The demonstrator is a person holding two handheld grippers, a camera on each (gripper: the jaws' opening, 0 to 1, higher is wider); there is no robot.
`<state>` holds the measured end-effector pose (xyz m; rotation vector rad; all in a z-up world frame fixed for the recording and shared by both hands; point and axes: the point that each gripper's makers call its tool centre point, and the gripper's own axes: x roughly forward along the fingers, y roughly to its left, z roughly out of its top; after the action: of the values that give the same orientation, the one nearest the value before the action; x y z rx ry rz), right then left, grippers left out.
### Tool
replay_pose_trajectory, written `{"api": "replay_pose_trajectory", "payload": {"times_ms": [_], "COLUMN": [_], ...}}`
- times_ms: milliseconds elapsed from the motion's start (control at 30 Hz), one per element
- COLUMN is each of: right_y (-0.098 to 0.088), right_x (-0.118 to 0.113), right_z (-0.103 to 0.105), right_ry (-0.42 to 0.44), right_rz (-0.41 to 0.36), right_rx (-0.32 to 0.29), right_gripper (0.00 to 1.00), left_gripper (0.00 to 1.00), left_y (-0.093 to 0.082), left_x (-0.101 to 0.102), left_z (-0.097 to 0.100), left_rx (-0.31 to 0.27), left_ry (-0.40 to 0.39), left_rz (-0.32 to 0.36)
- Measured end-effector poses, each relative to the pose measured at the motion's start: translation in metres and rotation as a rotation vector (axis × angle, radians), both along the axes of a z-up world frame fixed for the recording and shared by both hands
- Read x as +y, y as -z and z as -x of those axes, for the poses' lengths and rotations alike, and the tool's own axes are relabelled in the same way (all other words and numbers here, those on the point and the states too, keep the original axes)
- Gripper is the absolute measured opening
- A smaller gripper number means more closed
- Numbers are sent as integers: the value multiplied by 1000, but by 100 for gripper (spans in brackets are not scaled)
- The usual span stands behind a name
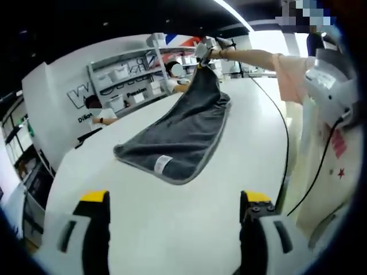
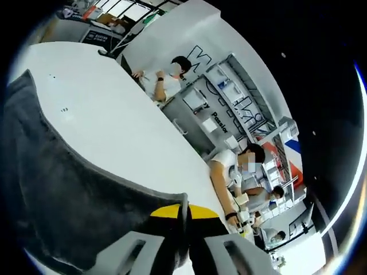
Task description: Fold the towel on the table until its edges align and the towel forms a compact rectangular stack.
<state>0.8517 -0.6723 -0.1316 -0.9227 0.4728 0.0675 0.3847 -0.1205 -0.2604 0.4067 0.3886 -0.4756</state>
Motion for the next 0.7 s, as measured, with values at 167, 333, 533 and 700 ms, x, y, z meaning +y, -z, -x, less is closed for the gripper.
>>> {"api": "replay_pose_trajectory", "payload": {"times_ms": [167, 333, 533, 700], "right_y": [20, 30, 33, 38], "right_x": [7, 3, -4, -9], "right_z": [6, 1, 0, 3], "right_ry": [-21, -39, 24, 33], "right_rz": [0, -23, -153, -200], "right_rx": [2, 12, -20, 2], "right_gripper": [3, 4, 57, 65], "left_gripper": [99, 99, 99, 99], "left_y": [1, 3, 6, 9], "left_x": [-2, -5, -7, -11], "left_z": [0, -1, -3, -4], "left_rx": [1, 4, 11, 16], "left_ry": [1, 10, 14, 32], "left_rz": [4, 8, 9, 13]}}
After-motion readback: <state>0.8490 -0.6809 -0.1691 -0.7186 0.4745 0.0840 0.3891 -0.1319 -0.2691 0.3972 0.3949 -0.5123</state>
